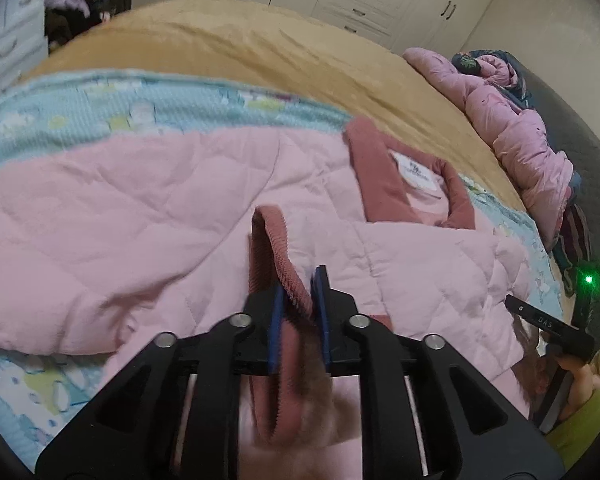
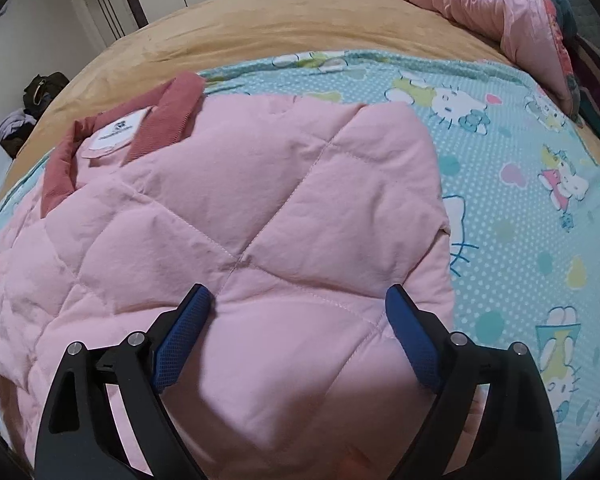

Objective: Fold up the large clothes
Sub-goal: 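Lower the cuff onto the jacket and open the left tool, then move the left tool toward the other outstretched sleeve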

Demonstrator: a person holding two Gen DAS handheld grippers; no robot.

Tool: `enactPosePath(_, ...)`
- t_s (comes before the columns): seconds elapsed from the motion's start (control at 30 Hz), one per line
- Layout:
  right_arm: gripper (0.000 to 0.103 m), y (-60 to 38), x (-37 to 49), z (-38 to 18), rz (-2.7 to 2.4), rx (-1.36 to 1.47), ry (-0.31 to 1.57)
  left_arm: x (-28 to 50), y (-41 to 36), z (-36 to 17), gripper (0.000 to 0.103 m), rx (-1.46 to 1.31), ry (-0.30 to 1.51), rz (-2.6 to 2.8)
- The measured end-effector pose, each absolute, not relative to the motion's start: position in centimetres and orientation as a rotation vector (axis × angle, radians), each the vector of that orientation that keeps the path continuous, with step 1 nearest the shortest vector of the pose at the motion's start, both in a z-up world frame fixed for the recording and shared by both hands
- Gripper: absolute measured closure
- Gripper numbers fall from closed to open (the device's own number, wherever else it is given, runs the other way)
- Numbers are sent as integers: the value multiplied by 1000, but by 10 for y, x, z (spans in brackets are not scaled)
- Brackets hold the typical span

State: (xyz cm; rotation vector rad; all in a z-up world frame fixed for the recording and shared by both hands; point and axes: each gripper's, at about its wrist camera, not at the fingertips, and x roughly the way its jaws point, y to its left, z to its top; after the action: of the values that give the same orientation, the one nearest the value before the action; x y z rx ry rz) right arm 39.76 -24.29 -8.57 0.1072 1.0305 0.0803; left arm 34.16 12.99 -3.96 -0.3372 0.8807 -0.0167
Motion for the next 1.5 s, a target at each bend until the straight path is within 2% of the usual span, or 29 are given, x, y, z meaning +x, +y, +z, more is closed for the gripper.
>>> enactPosePath(0.07, 14, -239, 384, -68, 139, 147, 976, 332, 125, -17, 61, -281, 821, -4)
enactPosePath(0.27, 14, -213, 344, -37, 235, 88, 897, 324, 95, 13, 36, -213, 769, -66)
enactPosePath(0.53, 13, -199, 329, -59, 219, 16, 969, 339, 46, -51, 35, -171, 976, -143)
enactPosePath(0.67, 13, -205, 331, -87, 195, 44, 1044, 345, 48, -85, 28, -189, 1048, -124)
enactPosePath(0.73, 13, -203, 328, -85, 192, 43, 1031, 342, 49, -82, 27, -202, 1036, -123)
enactPosePath(0.87, 9, -206, 317, -70, 210, 98, 981, 335, 50, -67, 13, -220, 1004, -153)
enactPosePath(0.93, 7, -208, 310, -62, 213, 117, 950, 331, 51, -58, 9, -211, 992, -142)
enactPosePath(1.5, 4, -192, 270, -9, 227, 137, 859, 295, 72, -21, 9, -261, 976, -92)
